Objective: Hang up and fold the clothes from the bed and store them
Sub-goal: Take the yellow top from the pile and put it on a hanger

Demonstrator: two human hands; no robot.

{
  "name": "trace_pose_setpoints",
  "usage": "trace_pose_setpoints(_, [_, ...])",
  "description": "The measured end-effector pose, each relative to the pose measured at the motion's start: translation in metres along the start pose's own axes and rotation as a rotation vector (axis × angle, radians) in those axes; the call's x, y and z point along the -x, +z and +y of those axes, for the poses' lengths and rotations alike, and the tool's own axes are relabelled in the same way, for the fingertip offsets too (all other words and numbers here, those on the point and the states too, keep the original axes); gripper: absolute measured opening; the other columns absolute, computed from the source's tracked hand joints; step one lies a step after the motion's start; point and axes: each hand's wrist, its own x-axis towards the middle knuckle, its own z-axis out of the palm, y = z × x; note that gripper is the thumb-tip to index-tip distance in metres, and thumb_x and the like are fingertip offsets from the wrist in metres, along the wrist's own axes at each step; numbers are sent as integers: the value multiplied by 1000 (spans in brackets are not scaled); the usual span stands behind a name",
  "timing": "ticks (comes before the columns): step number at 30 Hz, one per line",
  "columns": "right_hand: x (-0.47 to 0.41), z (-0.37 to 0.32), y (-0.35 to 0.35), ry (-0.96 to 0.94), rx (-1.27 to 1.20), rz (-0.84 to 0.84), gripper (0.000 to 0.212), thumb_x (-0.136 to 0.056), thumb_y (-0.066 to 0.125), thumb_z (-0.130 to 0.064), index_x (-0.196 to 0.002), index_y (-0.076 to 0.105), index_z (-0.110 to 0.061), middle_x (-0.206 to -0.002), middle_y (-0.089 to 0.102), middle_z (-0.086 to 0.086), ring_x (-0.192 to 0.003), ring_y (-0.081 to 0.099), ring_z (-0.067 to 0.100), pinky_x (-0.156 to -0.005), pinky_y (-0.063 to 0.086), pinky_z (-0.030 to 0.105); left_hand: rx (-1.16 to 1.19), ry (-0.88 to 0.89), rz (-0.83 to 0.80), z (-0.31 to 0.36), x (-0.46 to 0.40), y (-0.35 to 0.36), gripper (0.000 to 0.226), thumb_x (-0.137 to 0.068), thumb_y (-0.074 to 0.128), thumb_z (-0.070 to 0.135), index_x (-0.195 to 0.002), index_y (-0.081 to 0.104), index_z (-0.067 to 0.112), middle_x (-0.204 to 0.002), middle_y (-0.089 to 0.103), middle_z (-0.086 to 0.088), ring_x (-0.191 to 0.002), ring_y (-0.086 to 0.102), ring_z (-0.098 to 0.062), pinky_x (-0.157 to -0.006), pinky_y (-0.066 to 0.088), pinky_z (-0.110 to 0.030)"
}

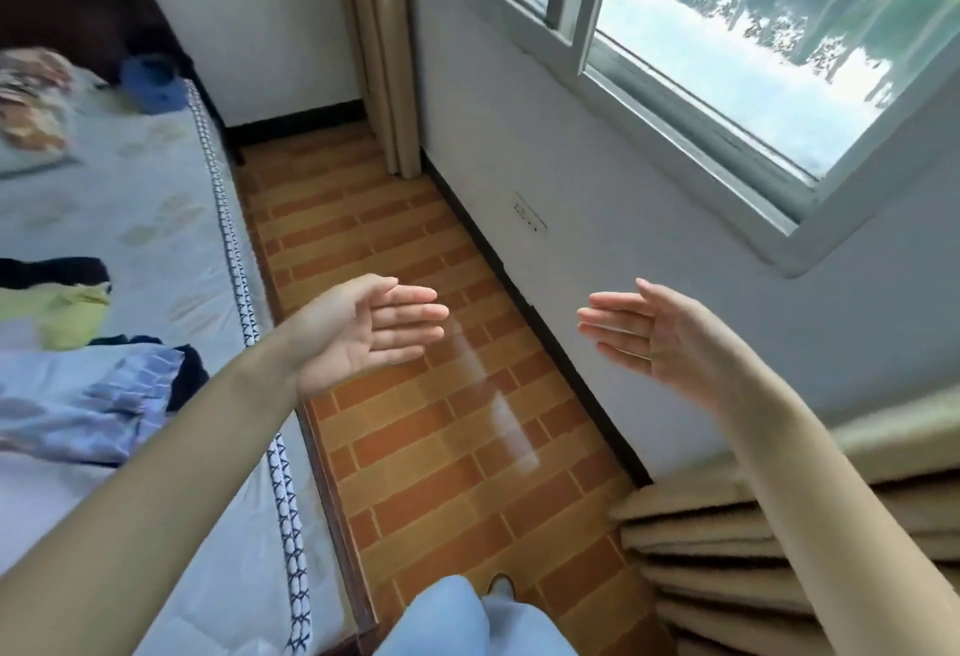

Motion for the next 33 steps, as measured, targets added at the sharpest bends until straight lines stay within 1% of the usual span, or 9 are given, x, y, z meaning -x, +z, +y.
trace_pose_setpoints(5, [-64, -29, 17, 58, 50, -100, 42, -102, 38, -36, -114, 68, -9, -115, 72, 10, -111, 68, 22, -87, 58, 28, 83, 20, 122, 15, -9, -28, 42, -103, 34, 28, -127, 59, 3, -121, 68, -14, -112, 66, -28, -92, 56, -38])
trace_pose_setpoints(8, [-101, -42, 40, 76, 90, -184, 43, -103, 38, -36, -120, 65, -8, -117, 71, 11, -112, 67, 23, -95, 54, 32, 135, 38, 182, 23, -18, -49, 42, -103, 34, 28, -127, 59, 3, -122, 68, -15, -112, 66, -29, -97, 50, -41])
trace_pose_setpoints(11, [-139, -56, 68, 95, 139, -260, 44, -103, 37, -36, -123, 63, -7, -118, 71, 11, -112, 67, 23, -98, 52, 34, 179, 64, 204, 39, -33, -73, 42, -103, 35, 28, -126, 59, 3, -123, 67, -16, -112, 65, -30, -99, 47, -43])
trace_pose_setpoints(14, [-179, -78, 96, 84, 181, -302, 44, -103, 37, -36, -123, 63, -7, -118, 71, 11, -112, 67, 23, -100, 51, 35, 227, 112, 228, 63, -53, -104, 41, -102, 37, 27, -125, 59, 2, -122, 67, -17, -111, 66, -31, -94, 55, -42])
trace_pose_setpoints(17, [-219, -106, 123, 51, 215, -309, 44, -103, 36, -36, -125, 62, -7, -119, 71, 10, -113, 67, 22, -101, 49, 34, 281, 163, 253, 91, -72, -132, 41, -102, 37, 26, -125, 59, 0, -121, 67, -19, -110, 67, -31, -89, 57, -38])
trace_pose_setpoints(22, [-277, -136, 167, 45, 257, -363, 45, -104, 36, -37, -126, 61, -7, -120, 70, 10, -113, 67, 21, -101, 47, 35, 293, 189, 293, 125, -88, -177, 41, -102, 36, 27, -124, 60, 1, -121, 67, -18, -111, 66, -31, -92, 55, -39])
trace_pose_setpoints(28, [-343, -139, 217, 162, 298, -448, 46, -105, 33, -37, -125, 62, -7, -120, 70, 11, -113, 67, 23, -100, 51, 35, 330, 192, 374, 145, -99, -223, 43, -96, 43, 29, -125, 59, 1, -121, 67, -18, -113, 65, -32, -103, 46, -44])
trace_pose_setpoints(30, [-369, -144, 233, 196, 313, -476, 47, -105, 33, -36, -124, 63, -6, -119, 70, 12, -113, 67, 24, -100, 51, 35, 353, 182, 409, 148, -104, -239, 46, -92, 47, 31, -126, 59, 3, -122, 67, -16, -113, 65, -31, -101, 50, -43])
trace_pose_setpoints(33, [-416, -154, 259, 225, 335, -516, 47, -105, 33, -36, -121, 63, -4, -118, 70, 14, -113, 67, 26, -100, 49, 38, 398, 189, 478, 152, -116, -262, 43, -99, 39, 30, -125, 60, 4, -122, 67, -15, -113, 65, -31, -96, 53, -40])
